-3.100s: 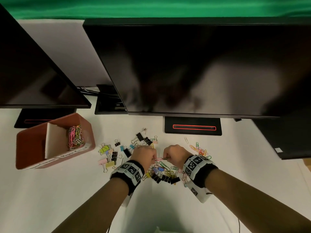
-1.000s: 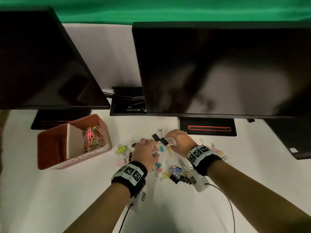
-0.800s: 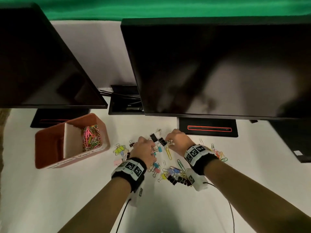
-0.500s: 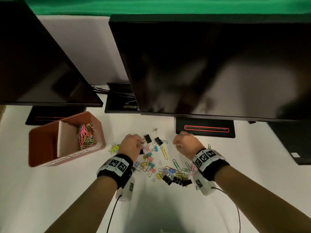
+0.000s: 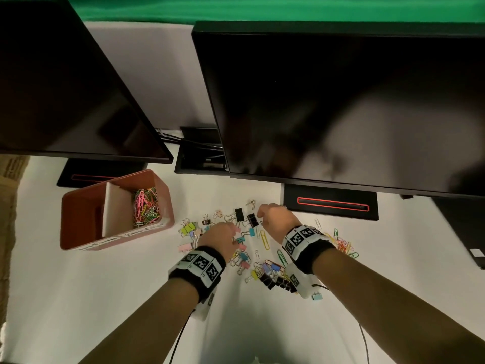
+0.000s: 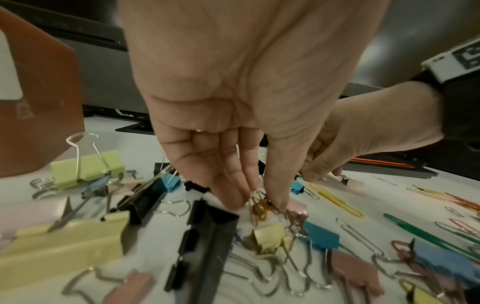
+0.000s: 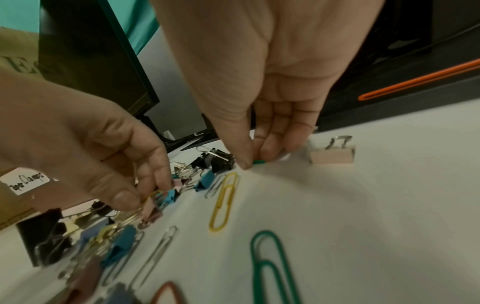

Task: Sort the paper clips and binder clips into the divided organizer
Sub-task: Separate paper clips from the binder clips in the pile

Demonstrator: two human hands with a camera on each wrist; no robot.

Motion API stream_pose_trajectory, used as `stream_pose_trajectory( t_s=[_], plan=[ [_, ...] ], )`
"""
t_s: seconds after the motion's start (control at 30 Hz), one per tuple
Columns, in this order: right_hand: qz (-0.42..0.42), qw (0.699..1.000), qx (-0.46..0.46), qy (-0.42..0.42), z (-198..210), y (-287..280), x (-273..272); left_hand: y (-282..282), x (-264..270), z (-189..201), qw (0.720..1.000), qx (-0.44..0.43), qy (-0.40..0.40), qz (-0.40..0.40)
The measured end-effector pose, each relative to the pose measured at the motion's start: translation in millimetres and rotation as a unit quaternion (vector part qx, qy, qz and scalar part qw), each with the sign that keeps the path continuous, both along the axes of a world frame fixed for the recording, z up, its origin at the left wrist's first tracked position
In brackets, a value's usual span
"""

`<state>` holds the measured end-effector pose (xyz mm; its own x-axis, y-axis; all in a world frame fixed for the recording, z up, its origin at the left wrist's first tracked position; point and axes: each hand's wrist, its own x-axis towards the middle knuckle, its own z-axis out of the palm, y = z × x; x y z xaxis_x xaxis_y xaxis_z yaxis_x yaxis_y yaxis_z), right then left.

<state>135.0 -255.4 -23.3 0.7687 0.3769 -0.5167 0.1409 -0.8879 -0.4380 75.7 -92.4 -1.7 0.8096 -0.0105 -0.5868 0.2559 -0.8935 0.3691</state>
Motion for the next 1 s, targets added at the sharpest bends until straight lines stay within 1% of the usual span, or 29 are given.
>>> stream_pose_trajectory(
  t_s=[0.17, 0.27, 0.37, 0.47, 0.63, 0.77, 0.87, 1.0],
  plan=[
    [0.017, 1.0, 0.007, -0.009, 1, -15, -12, 0, -1, -7, 1.0, 0.001, -0.004, 0.001],
    [0.036, 0.999, 0.026, -0.013, 5, -21, -21, 4, -3, -9, 1.0, -0.009, -0.005, 0.02],
    [0.047, 0.998, 0.036, -0.016, 8, -15, -33, 12, -3, -8, 0.999, -0.013, -0.024, 0.035],
    [0.028, 0.999, 0.025, -0.013, 6, -9, -41, 20, 1, -3, 0.997, -0.029, -0.047, 0.056],
    [-0.003, 1.0, 0.014, 0.007, 0, -5, -37, 25, 2, 16, 0.994, -0.062, -0.063, 0.061],
    [-0.023, 0.999, 0.022, 0.031, 0, -10, -33, 16, -5, 29, 0.988, -0.113, -0.075, 0.069],
    [-0.005, 0.999, 0.013, 0.039, 1, -15, -31, 5, -11, 29, 0.981, -0.157, -0.068, 0.092],
    [0.015, 1.0, 0.003, 0.027, 3, -25, -31, -13, -20, 21, 0.983, -0.156, -0.057, 0.078]
  ],
)
